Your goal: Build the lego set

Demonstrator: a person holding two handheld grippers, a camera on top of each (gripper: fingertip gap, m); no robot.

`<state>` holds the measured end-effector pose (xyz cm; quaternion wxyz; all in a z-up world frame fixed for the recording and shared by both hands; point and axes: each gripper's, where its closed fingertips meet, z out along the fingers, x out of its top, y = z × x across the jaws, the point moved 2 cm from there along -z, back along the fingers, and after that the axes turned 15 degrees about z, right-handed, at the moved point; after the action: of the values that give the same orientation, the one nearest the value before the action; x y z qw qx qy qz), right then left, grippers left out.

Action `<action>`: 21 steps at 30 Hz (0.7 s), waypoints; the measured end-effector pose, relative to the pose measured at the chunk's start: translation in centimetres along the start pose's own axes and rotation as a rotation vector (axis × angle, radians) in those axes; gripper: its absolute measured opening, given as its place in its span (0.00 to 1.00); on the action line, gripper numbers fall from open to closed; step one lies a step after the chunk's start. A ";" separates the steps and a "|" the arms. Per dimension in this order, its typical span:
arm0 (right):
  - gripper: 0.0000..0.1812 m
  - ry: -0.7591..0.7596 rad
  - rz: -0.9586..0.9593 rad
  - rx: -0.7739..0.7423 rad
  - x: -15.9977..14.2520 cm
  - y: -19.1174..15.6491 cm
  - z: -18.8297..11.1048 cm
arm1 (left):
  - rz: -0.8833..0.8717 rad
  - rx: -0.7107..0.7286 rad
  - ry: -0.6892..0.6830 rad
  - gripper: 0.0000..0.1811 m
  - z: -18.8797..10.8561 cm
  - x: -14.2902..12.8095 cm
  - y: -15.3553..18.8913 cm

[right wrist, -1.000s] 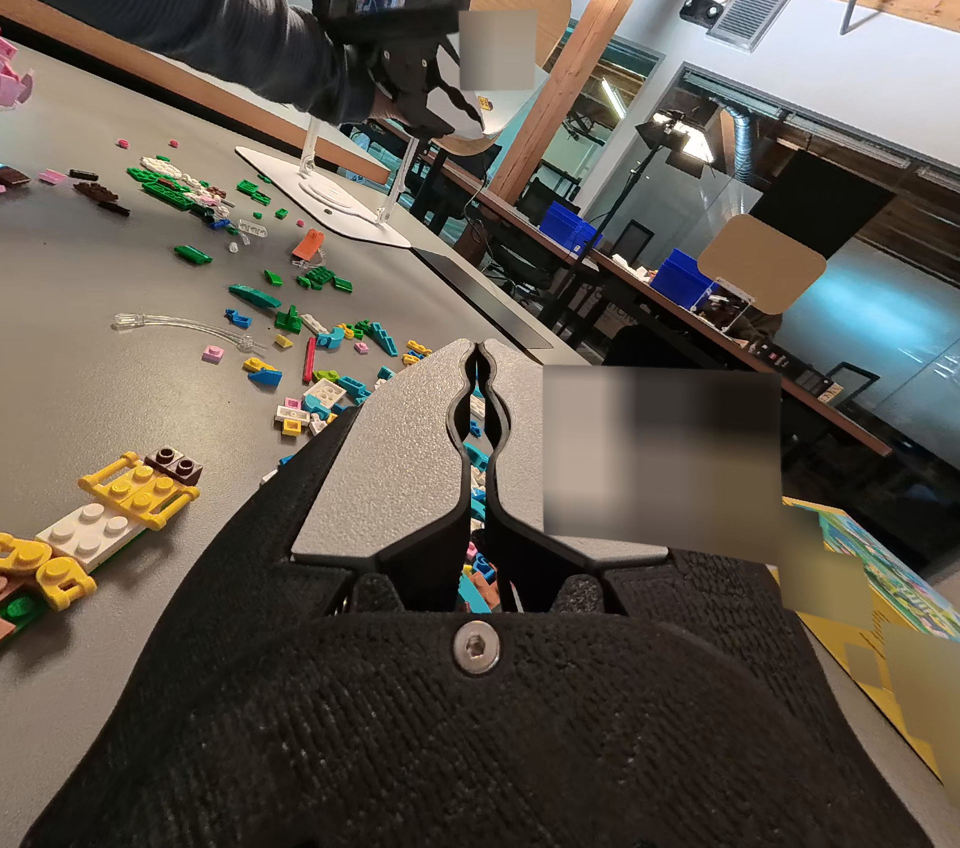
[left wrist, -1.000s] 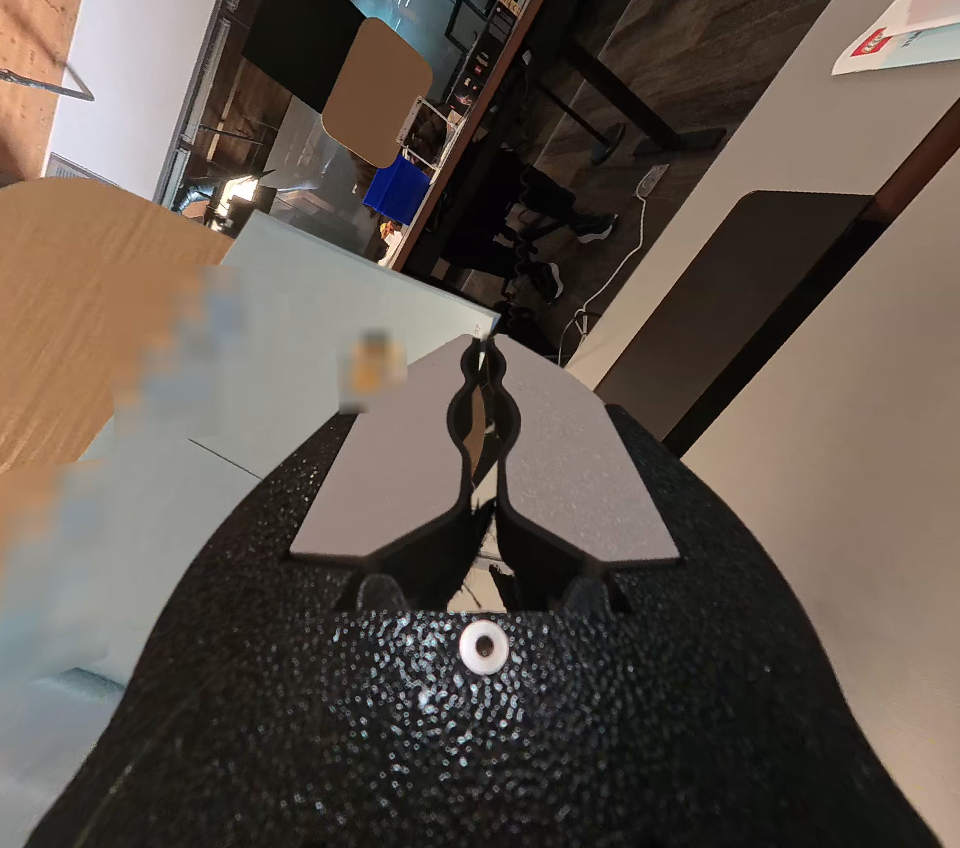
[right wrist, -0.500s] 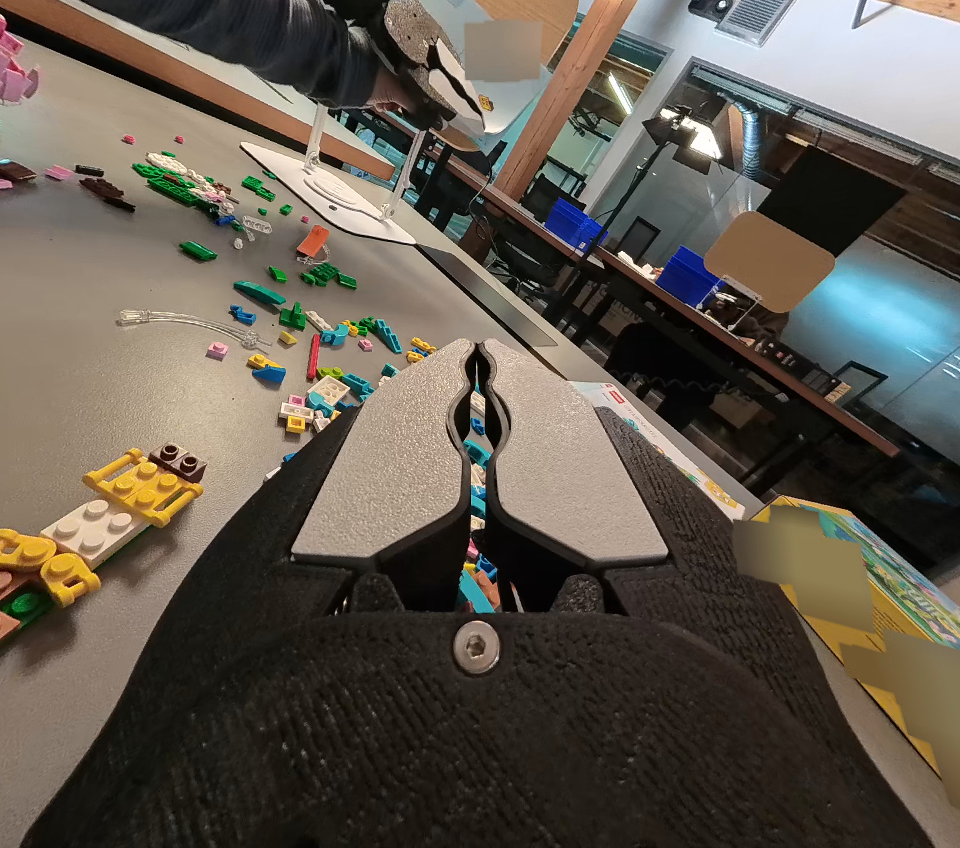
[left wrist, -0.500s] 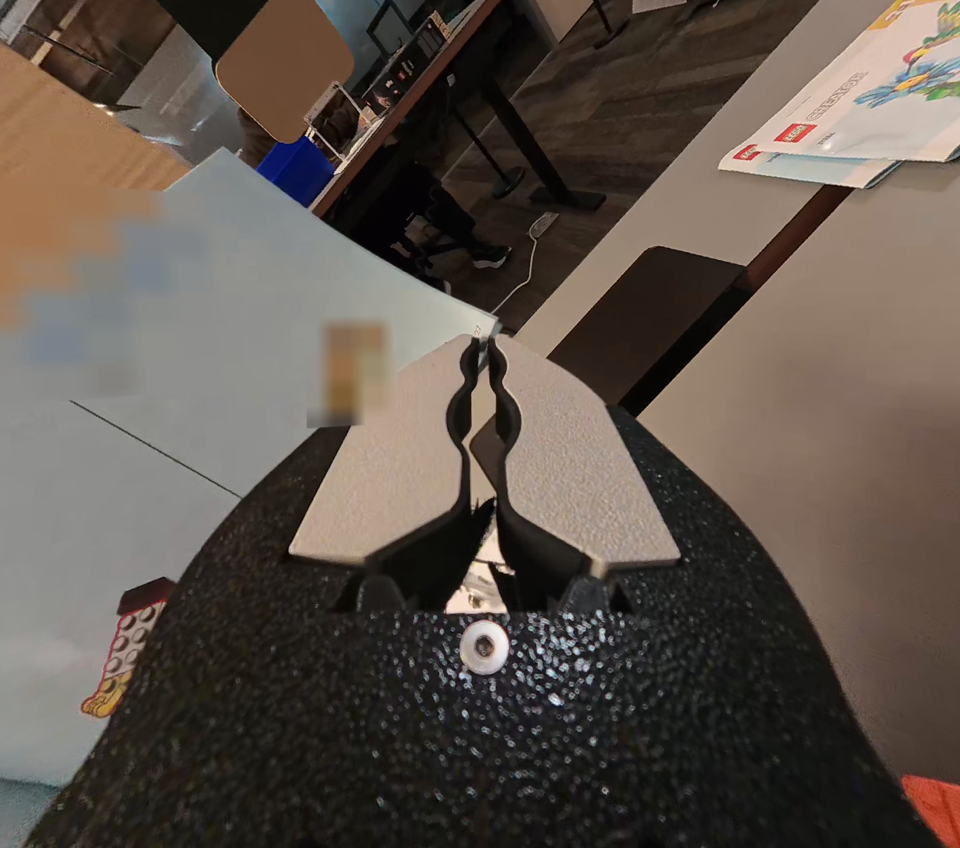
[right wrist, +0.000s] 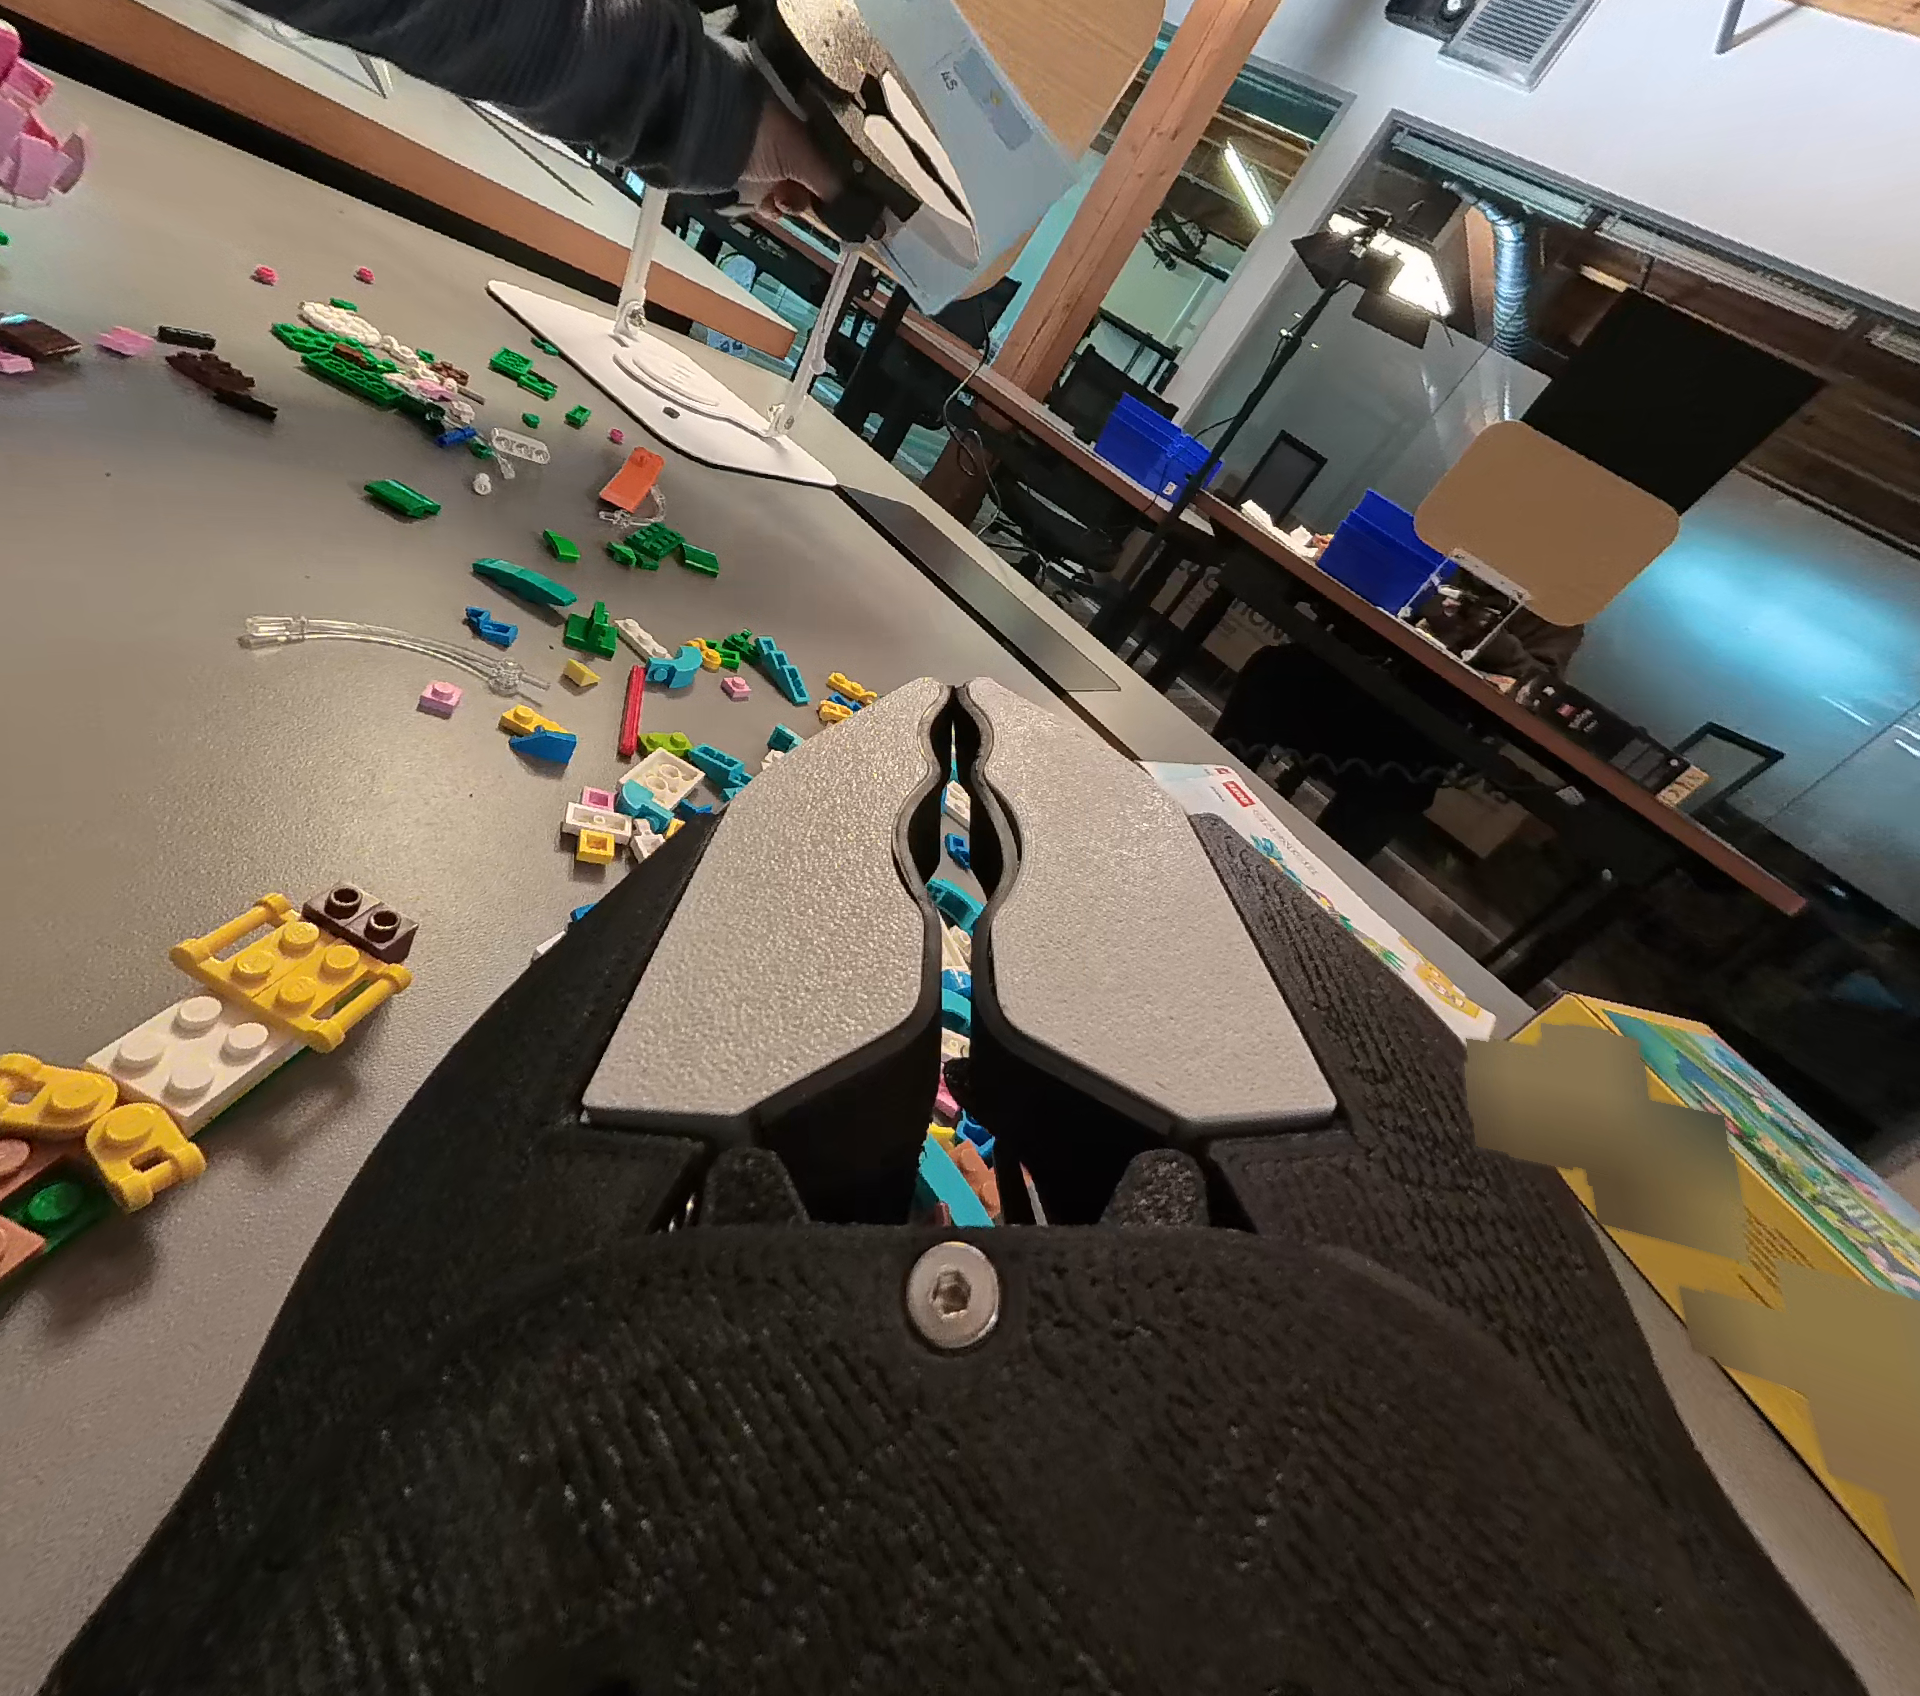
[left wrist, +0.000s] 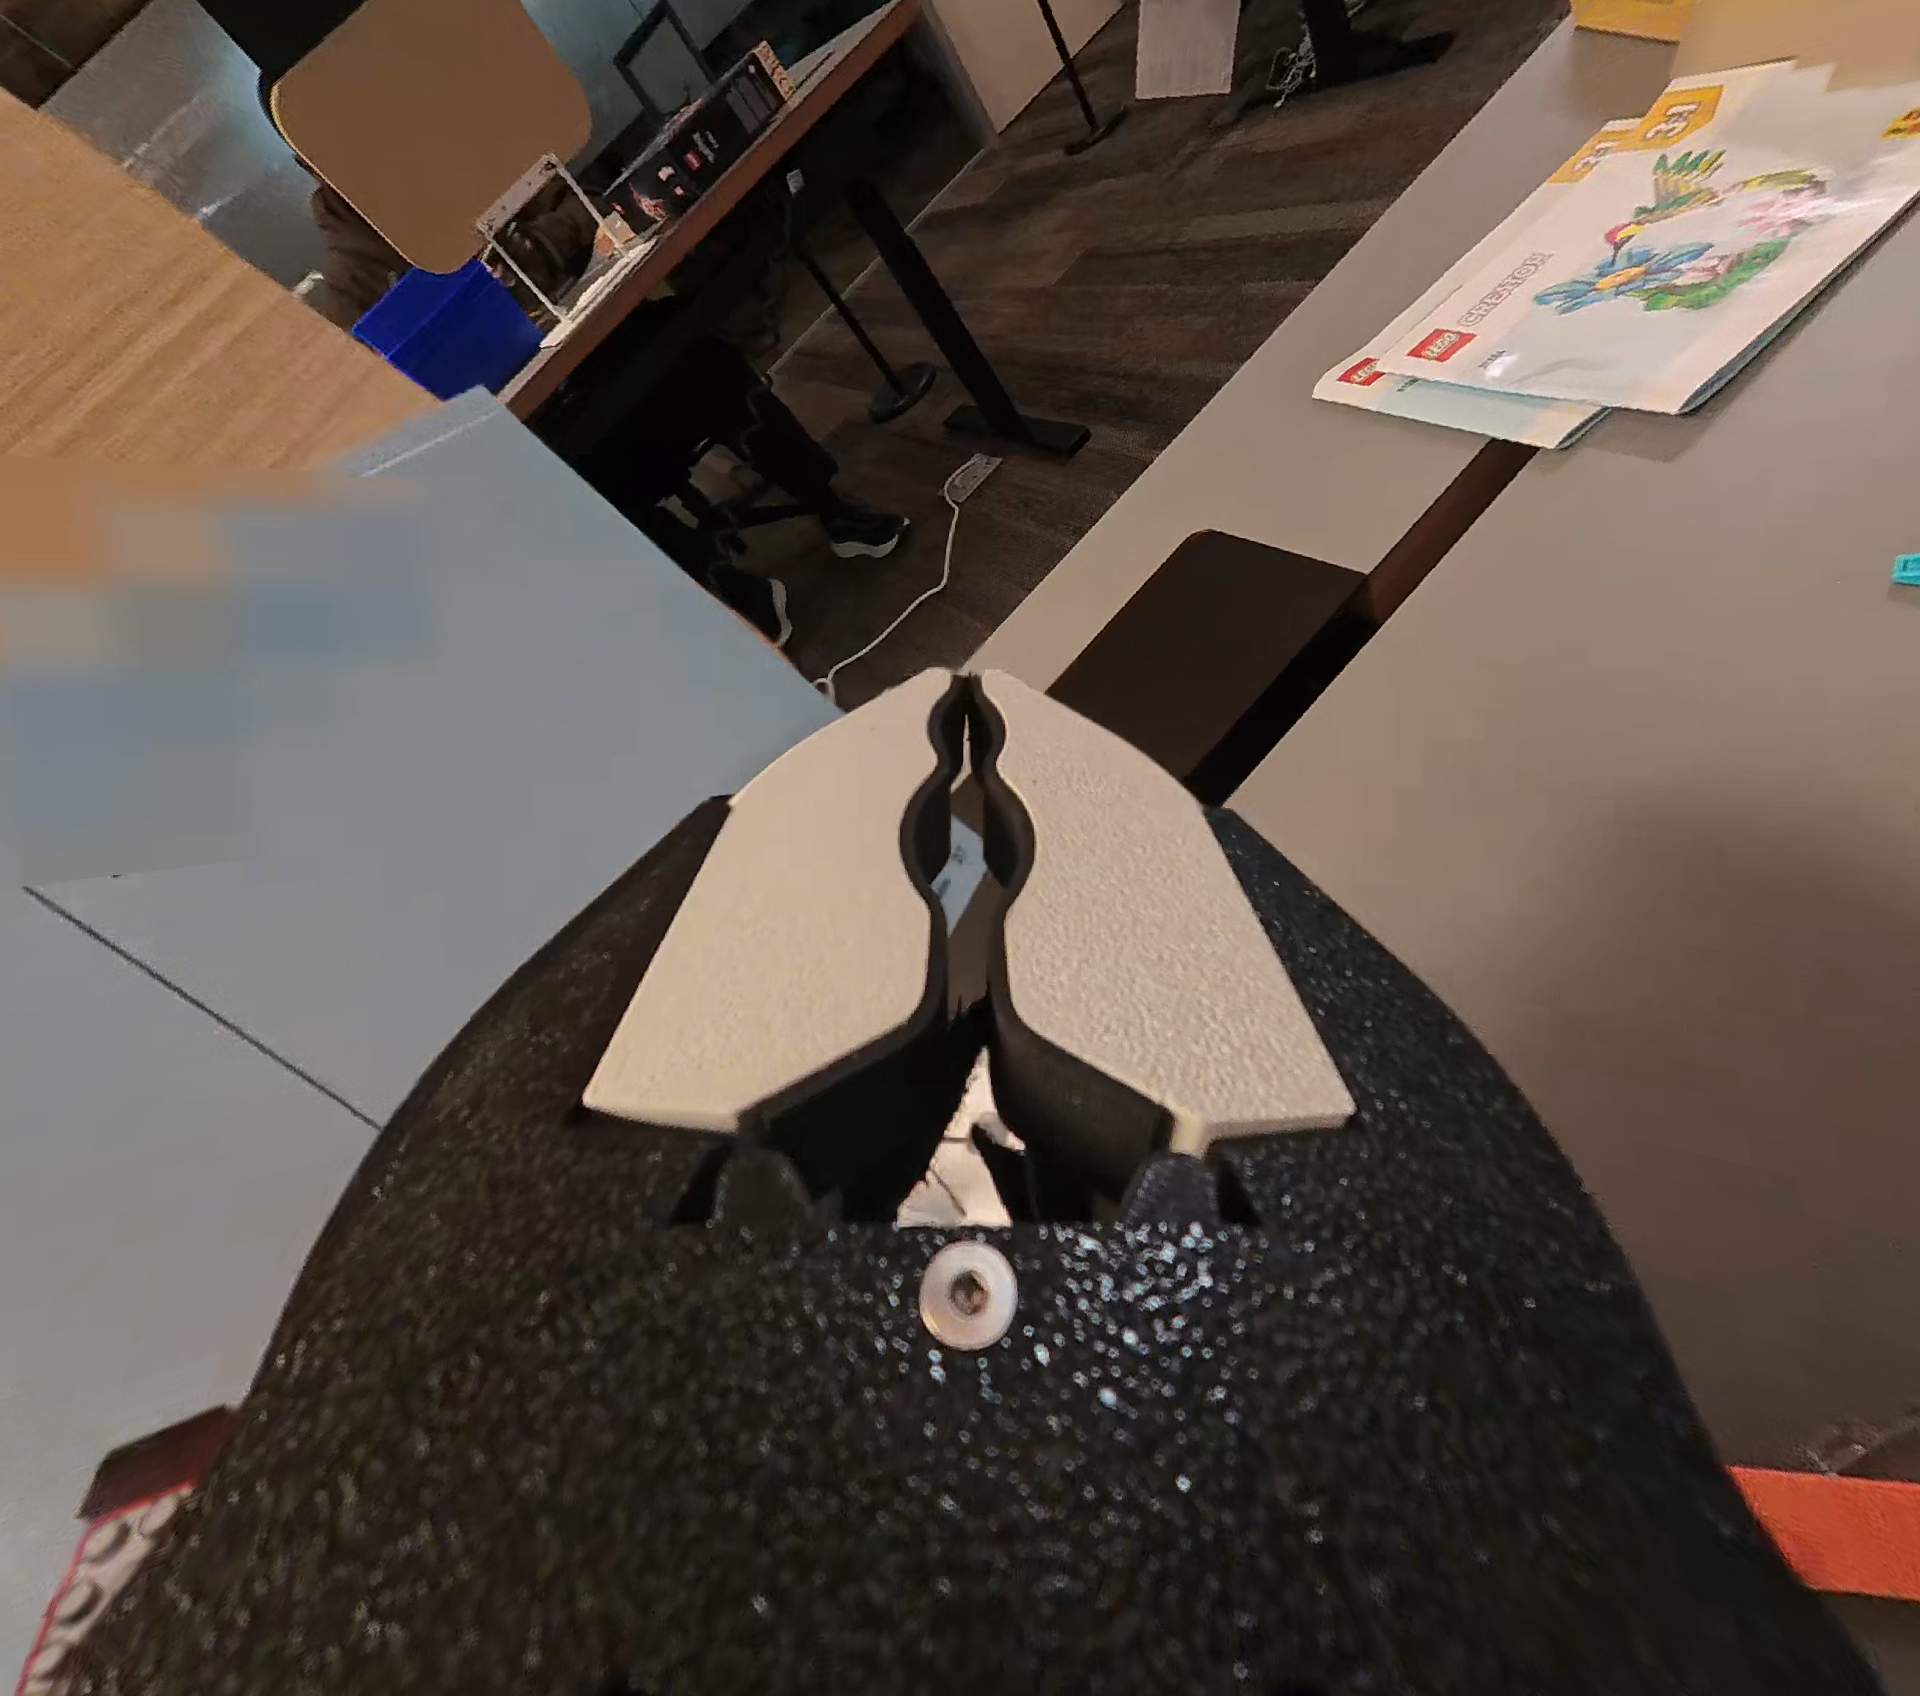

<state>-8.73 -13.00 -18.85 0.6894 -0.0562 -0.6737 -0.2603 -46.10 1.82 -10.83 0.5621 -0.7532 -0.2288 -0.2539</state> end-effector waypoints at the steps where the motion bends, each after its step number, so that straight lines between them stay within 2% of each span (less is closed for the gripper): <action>1: 0.00 0.000 0.000 0.000 0.0 0.0 0.0 | 0.028 0.024 -0.009 0.00 -0.1 0.0 -0.2; 4: 0.00 -0.001 0.000 0.002 0.0 0.0 0.0 | 0.193 0.114 -0.090 0.06 -0.4 -0.5 -0.9; 8: 0.00 -0.003 -0.001 0.006 0.0 -0.1 0.1 | 0.506 0.158 -0.253 0.16 -0.4 -1.5 -0.7; 13: 0.00 -0.003 -0.003 0.006 0.0 -0.1 0.1 | 0.826 0.088 -0.411 0.21 0.0 -3.5 0.6; 15: 0.00 -0.003 -0.002 0.006 0.0 -0.1 0.1 | 0.884 0.064 -0.449 0.21 0.1 -4.2 1.1; 18: 0.00 -0.004 -0.004 0.008 0.0 -0.1 0.1 | 0.872 0.083 -0.464 0.18 0.1 -4.4 1.0; 21: 0.00 -0.005 -0.004 0.009 -0.1 -0.1 0.1 | 0.857 0.110 -0.475 0.10 -0.1 -4.5 0.7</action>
<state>-8.88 -13.02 -18.93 0.6874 -0.0526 -0.6767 -0.2583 -49.09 1.30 -14.24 0.5873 -0.7857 -0.0333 0.1912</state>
